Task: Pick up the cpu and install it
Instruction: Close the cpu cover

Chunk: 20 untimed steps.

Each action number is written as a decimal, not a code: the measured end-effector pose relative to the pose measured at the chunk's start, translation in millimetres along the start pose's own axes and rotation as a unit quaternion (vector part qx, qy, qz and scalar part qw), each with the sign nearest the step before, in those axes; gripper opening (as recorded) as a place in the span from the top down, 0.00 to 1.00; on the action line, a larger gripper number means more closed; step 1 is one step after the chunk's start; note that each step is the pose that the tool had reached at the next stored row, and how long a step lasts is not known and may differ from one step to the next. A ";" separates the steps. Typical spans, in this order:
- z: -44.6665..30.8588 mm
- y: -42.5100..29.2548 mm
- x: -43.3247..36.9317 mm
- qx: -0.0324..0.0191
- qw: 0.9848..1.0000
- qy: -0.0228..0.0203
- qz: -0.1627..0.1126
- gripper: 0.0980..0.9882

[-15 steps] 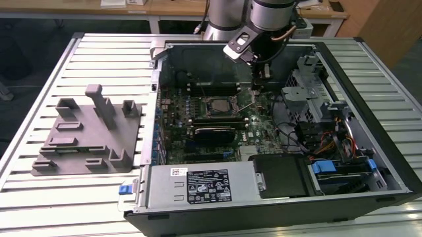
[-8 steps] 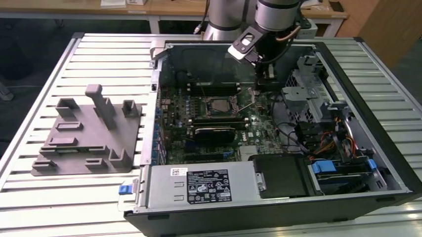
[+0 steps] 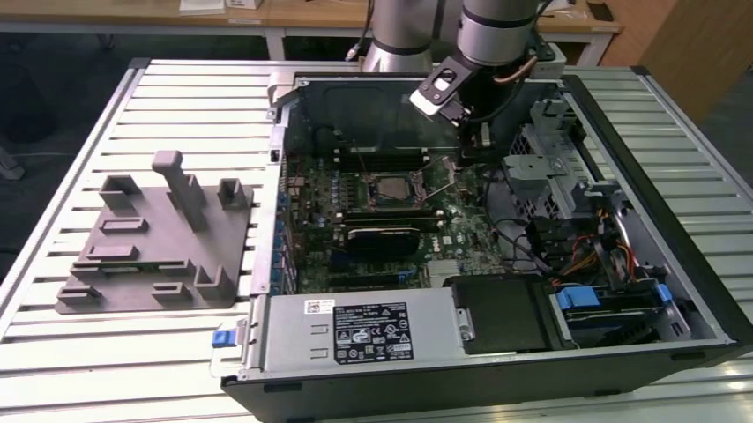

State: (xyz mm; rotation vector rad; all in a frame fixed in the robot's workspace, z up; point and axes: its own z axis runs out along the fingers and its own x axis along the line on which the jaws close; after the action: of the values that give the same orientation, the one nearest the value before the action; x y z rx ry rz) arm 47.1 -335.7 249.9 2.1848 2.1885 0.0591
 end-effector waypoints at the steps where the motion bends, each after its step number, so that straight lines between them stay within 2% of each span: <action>1: 1.3 1.3 0.0 0.000 1.000 0.000 0.000 0.99; 6: 9.7 3.3 0.0 0.001 1.000 0.000 0.000 0.99; 10: 16.2 3.2 0.1 0.005 1.000 0.000 0.000 0.99; 20: 17.2 1.8 0.1 0.006 1.000 0.000 0.001 0.99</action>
State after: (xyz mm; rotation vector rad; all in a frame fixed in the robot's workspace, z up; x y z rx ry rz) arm 50.0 -335.7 232.8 2.1924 2.1938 0.0457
